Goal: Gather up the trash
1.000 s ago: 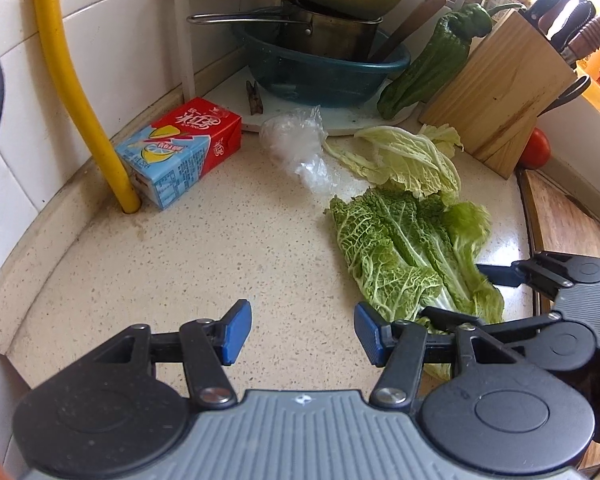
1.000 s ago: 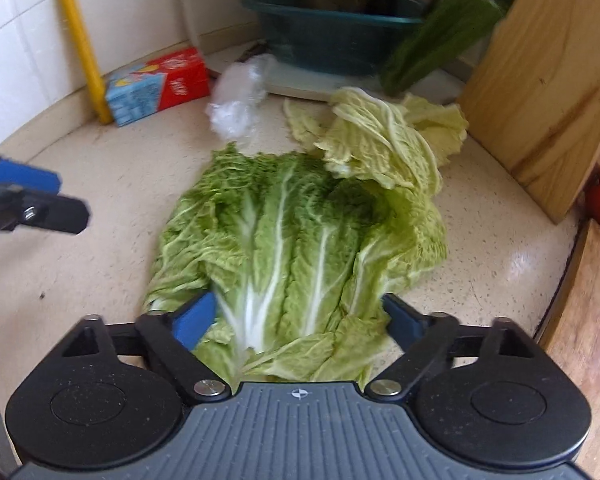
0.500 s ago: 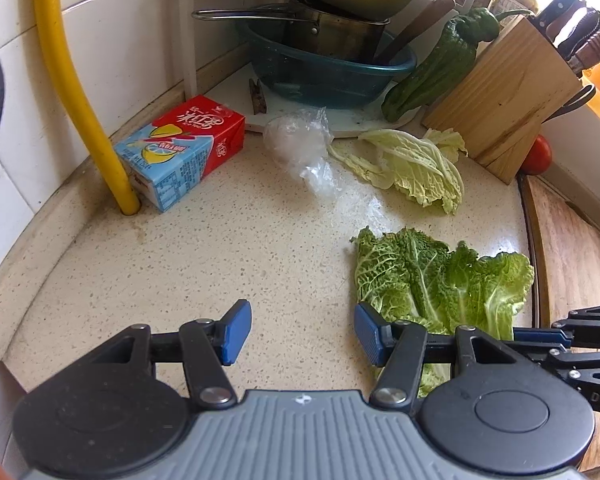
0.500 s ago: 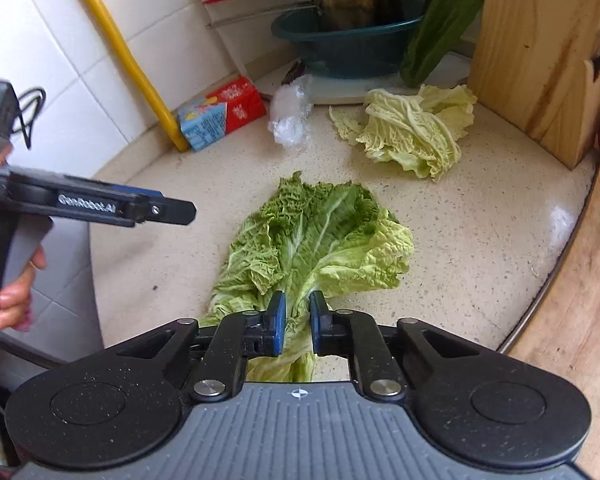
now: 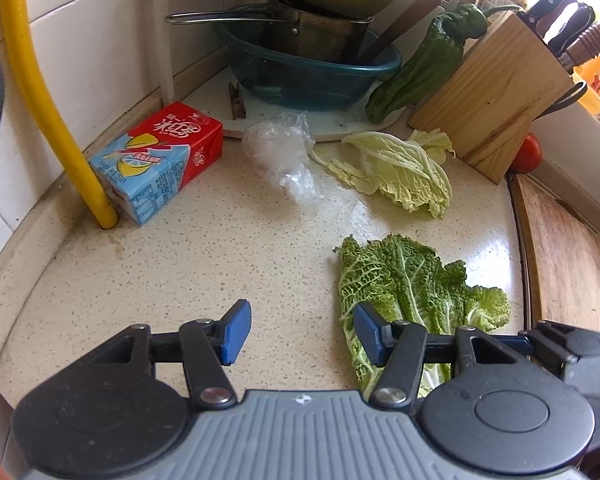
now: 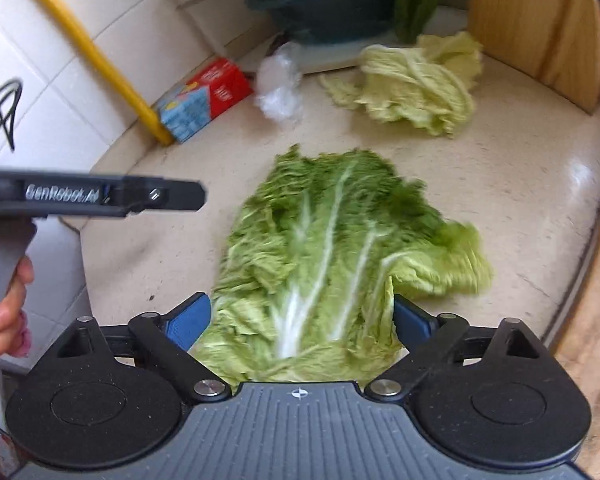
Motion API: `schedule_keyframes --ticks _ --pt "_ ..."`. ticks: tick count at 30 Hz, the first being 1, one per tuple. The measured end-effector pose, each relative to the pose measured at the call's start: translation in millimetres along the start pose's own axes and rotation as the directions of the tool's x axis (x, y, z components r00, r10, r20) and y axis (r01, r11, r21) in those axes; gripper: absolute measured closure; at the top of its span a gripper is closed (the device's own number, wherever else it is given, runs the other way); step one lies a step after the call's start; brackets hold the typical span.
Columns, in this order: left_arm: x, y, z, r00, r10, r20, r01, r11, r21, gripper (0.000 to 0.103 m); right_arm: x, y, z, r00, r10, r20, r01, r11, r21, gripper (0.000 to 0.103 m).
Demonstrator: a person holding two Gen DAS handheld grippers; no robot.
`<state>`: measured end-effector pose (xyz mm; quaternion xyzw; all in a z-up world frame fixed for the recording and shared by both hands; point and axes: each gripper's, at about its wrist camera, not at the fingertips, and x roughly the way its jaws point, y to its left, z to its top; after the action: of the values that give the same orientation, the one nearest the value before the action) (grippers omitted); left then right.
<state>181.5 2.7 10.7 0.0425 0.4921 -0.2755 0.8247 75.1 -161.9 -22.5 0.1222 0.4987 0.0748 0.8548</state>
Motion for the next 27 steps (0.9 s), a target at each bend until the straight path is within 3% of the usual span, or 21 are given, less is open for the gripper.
schedule_keyframes --ticks 2,4,5,9,11,13,14,16,17,21,25,26,27 --pt "-2 5 1 1.0 0.0 0.007 0.0 1.0 -0.009 0.051 10 21 -3 0.997 -0.08 0.001 0.08 0.995 -0.062 0.0" --pt "-5 10 2 1.0 -0.003 0.012 0.003 1.0 -0.021 0.051 24 42 -8 0.982 -0.189 0.028 0.19 0.959 -0.21 0.0" --pt "-6 13 2 1.0 -0.003 0.014 0.004 1.0 -0.026 0.051 26 45 -12 0.976 -0.211 0.051 0.217 0.948 -0.232 0.0" --pt "-7 18 2 1.0 -0.014 0.022 0.015 0.999 -0.033 0.051 14 32 -12 0.986 -0.164 0.021 0.163 0.952 -0.261 0.006" --pt "-5 17 4 0.999 -0.028 0.019 0.028 0.999 -0.024 0.051 3 23 -8 0.991 -0.136 -0.005 0.131 0.962 -0.241 0.019" --pt "-3 11 8 0.999 -0.043 0.023 0.043 0.999 -0.002 0.051 -9 17 -3 0.995 -0.1 -0.024 0.092 0.973 -0.212 0.043" --pt "-2 7 10 0.998 -0.052 0.025 0.052 0.999 0.012 0.051 -16 15 -3 0.995 -0.095 -0.024 0.088 0.976 -0.201 0.05" --pt "2 -2 17 0.996 -0.085 0.027 0.084 0.996 0.037 0.051 -25 11 -4 0.995 -0.102 -0.017 0.097 0.979 -0.182 0.084" --pt "5 -7 23 0.993 -0.114 0.022 0.113 0.993 0.041 0.051 -29 6 -4 0.995 -0.102 -0.017 0.098 0.981 -0.165 0.087" --pt "28 -30 47 0.975 -0.223 0.004 0.223 0.974 0.031 0.051 -35 -13 -8 0.998 -0.056 -0.016 0.055 0.997 -0.055 0.089" --pt "67 -50 74 0.95 -0.312 -0.033 0.309 0.948 -0.075 0.049 -36 -21 -14 1.0 0.004 0.01 -0.004 1.0 0.007 0.089" --pt "80 -55 81 0.949 -0.314 -0.037 0.308 0.945 -0.112 0.049 -37 -20 -16 1.0 0.01 0.015 -0.01 1.0 0.008 0.089" --pt "88 -59 85 0.96 -0.28 -0.018 0.275 0.952 -0.135 0.049 -36 -20 -17 1.0 0.012 0.02 -0.012 1.0 0.006 0.089"
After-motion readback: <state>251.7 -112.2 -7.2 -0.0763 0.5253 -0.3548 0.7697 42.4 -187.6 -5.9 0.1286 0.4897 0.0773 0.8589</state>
